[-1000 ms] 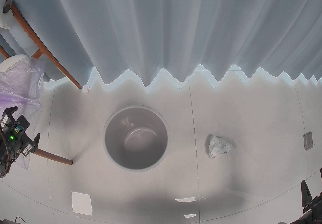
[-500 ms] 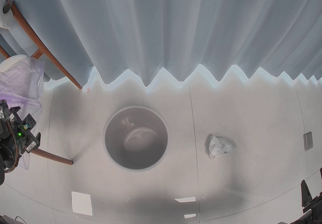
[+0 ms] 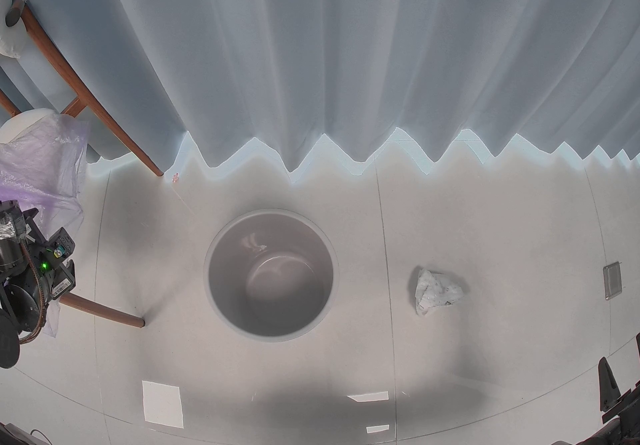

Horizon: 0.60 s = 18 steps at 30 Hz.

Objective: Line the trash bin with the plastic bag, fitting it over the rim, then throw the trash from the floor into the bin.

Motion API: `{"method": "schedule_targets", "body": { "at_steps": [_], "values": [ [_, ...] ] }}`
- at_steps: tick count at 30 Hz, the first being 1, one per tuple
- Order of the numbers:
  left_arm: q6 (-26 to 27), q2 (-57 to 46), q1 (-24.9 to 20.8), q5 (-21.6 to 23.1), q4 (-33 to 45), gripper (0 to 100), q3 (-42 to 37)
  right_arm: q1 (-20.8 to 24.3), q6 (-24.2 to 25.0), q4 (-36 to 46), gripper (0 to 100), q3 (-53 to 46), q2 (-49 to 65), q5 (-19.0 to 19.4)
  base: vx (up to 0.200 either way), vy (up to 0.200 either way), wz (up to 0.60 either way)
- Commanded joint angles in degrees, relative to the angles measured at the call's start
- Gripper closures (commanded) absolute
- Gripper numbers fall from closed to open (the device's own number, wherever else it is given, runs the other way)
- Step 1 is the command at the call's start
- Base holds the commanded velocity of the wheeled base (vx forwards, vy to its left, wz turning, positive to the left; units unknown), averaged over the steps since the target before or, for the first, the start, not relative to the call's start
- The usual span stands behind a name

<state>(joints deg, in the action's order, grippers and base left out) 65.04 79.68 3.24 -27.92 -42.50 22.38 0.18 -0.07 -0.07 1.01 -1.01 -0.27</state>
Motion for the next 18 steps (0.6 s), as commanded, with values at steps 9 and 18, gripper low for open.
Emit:
{"method": "schedule_targets", "body": {
  "at_steps": [9, 18],
  "values": [
    [1.6, 4.3, 1.3, -0.1, -2.1, 0, 0.5, 0.0, 0.0, 0.0, 0, -1.0, 1.0, 0.0, 0.000, 0.000, 0.00],
    [3.4, 6.4, 3.4, -0.6, -5.5, 0, 1.0, 0.0, 0.0, 0.0, 0, -1.0, 1.0, 0.0, 0.000, 0.000, 0.00]
  ]
}}
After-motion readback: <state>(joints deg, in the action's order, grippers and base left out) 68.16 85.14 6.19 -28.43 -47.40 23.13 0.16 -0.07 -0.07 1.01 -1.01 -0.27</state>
